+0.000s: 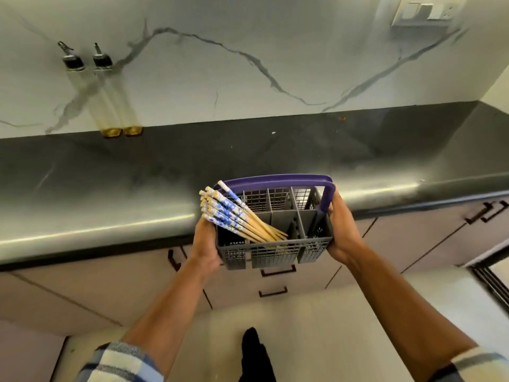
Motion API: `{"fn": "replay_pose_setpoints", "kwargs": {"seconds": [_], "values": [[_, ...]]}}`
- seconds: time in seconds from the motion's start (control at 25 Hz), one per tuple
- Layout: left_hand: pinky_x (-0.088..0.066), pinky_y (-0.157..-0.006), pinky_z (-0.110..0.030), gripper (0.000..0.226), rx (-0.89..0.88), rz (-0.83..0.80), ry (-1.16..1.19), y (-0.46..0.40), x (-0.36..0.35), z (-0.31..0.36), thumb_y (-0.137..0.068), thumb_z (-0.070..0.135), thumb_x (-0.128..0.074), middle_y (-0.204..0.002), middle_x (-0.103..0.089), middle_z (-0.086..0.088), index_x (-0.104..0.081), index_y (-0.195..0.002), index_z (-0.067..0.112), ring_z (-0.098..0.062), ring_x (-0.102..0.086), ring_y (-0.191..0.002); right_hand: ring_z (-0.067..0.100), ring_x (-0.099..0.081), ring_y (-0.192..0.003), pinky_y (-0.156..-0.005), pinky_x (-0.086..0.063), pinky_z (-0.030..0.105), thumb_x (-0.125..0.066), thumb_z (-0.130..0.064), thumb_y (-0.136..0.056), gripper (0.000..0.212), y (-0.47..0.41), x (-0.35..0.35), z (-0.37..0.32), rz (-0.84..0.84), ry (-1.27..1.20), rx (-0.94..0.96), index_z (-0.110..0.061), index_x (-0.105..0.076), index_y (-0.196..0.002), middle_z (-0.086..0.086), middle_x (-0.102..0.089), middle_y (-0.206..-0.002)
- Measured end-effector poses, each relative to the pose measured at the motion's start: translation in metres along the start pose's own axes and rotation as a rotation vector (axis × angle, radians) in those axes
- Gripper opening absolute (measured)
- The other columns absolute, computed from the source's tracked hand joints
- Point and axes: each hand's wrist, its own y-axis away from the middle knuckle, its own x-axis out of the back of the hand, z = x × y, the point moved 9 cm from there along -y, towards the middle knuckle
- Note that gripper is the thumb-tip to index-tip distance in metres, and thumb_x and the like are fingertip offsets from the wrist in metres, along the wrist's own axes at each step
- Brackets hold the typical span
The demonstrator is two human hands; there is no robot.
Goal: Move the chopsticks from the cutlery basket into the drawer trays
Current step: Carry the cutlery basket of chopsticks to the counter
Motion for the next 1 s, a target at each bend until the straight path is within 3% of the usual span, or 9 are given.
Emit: {"fn": "replay_pose_setpoints", "kwargs": {"seconds": [0.08, 0.2, 0.28, 0.36, 0.4, 0.56, 0.64, 0.76, 1.0], "values": [[-0.055, -0.082, -0.042, 0.052, 0.009, -0.004, -0.028, -0.056, -0.009, 0.017, -0.105, 0.03, -0.029, -0.084, -0.077, -0.012, -0.073, -0.088, 0.008, -0.027, -0.073, -0.079, 0.031, -0.068, -0.1, -0.09, -0.053, 0.049, -0.039, -0.069, -0.091, 0.065, -0.053, -0.01, -0.023, 0.02, 0.004, -0.001, -0.016, -0.061, -0.12, 0.011, -0.071, -0.103], [-0.06, -0.067, -0.033, 0.05, -0.032, 0.009, -0.038, -0.132, -0.02, 0.04, -0.106, 0.026, -0.03, -0.078, -0.077, -0.008, -0.071, -0.085, 0.009, -0.021, -0.075, -0.072, 0.02, -0.062, -0.088, -0.074, -0.048, 0.038, -0.031, -0.061, -0.098, 0.045, -0.122, -0.023, -0.058, 0.039, 0.014, 0.02, -0.027, -0.06, -0.097, 0.002, -0.063, -0.093], [-0.06, -0.063, -0.03, 0.043, -0.037, 0.024, -0.047, -0.168, -0.023, 0.05, -0.106, 0.022, -0.03, -0.075, -0.077, -0.007, -0.066, -0.089, 0.006, -0.02, -0.074, -0.07, 0.021, -0.061, -0.092, -0.086, -0.048, 0.043, -0.03, -0.062, -0.097, 0.043, -0.155, -0.035, -0.072, 0.016, -0.011, 0.002, -0.031, -0.059, -0.096, 0.001, -0.062, -0.097], [-0.059, -0.069, -0.035, 0.039, -0.056, 0.031, -0.072, -0.205, -0.027, 0.059, -0.105, 0.019, -0.032, -0.077, -0.076, -0.007, -0.066, -0.092, 0.005, -0.021, -0.074, -0.072, 0.033, -0.064, -0.104, -0.101, -0.045, 0.053, -0.033, -0.068, -0.093, 0.052, -0.19, -0.043, -0.085, -0.012, -0.033, -0.027, -0.026, -0.062, -0.103, 0.011, -0.067, -0.105], [-0.059, -0.071, -0.036, 0.037, -0.068, 0.037, -0.077, -0.222, -0.03, 0.066, -0.104, 0.018, -0.033, -0.078, -0.077, -0.007, -0.066, -0.092, 0.005, -0.021, -0.074, -0.073, 0.035, -0.065, -0.104, -0.101, -0.045, 0.053, -0.034, -0.069, -0.092, 0.056, -0.208, -0.047, -0.092, -0.019, -0.044, -0.034, -0.023, -0.063, -0.104, 0.013, -0.069, -0.104], [-0.056, -0.083, -0.044, 0.041, -0.084, 0.037, -0.058, -0.272, -0.04, 0.084, -0.103, 0.022, -0.032, -0.085, -0.076, -0.012, -0.068, -0.094, 0.004, -0.028, -0.073, -0.083, 0.03, -0.07, -0.09, -0.085, -0.053, 0.044, -0.032, -0.066, -0.095, 0.058, -0.265, -0.063, -0.111, -0.096, -0.051, -0.038, -0.018, -0.064, -0.099, 0.008, -0.078, -0.081], [-0.054, -0.085, -0.045, 0.044, -0.085, 0.078, -0.071, -0.292, -0.041, 0.088, -0.104, 0.027, -0.031, -0.085, -0.077, -0.011, -0.068, -0.094, 0.006, -0.029, -0.071, -0.085, 0.032, -0.071, -0.093, -0.09, -0.053, 0.047, -0.033, -0.068, -0.093, 0.064, -0.288, -0.072, -0.118, -0.146, -0.05, -0.05, -0.016, -0.066, -0.107, 0.01, -0.078, -0.09], [-0.053, -0.075, -0.038, 0.045, -0.059, 0.179, -0.108, -0.309, -0.038, 0.085, -0.104, 0.031, -0.028, -0.079, -0.077, -0.005, -0.066, -0.093, 0.01, -0.022, -0.073, -0.078, 0.034, -0.07, -0.102, -0.098, -0.051, 0.052, -0.035, -0.072, -0.091, 0.068, -0.321, -0.075, -0.116, -0.163, -0.059, -0.099, -0.018, -0.068, -0.115, 0.014, -0.075, -0.108], [-0.054, -0.08, -0.036, 0.044, -0.024, 0.292, -0.056, -0.33, -0.019, 0.072, -0.105, 0.034, -0.029, -0.077, -0.078, -0.001, -0.066, -0.094, 0.015, -0.015, -0.073, -0.074, 0.034, -0.065, -0.113, -0.105, -0.045, 0.054, -0.036, -0.074, -0.089, 0.069, -0.355, -0.077, -0.095, -0.181, -0.051, -0.148, -0.021, -0.069, -0.119, 0.012, -0.072, -0.117]]}}
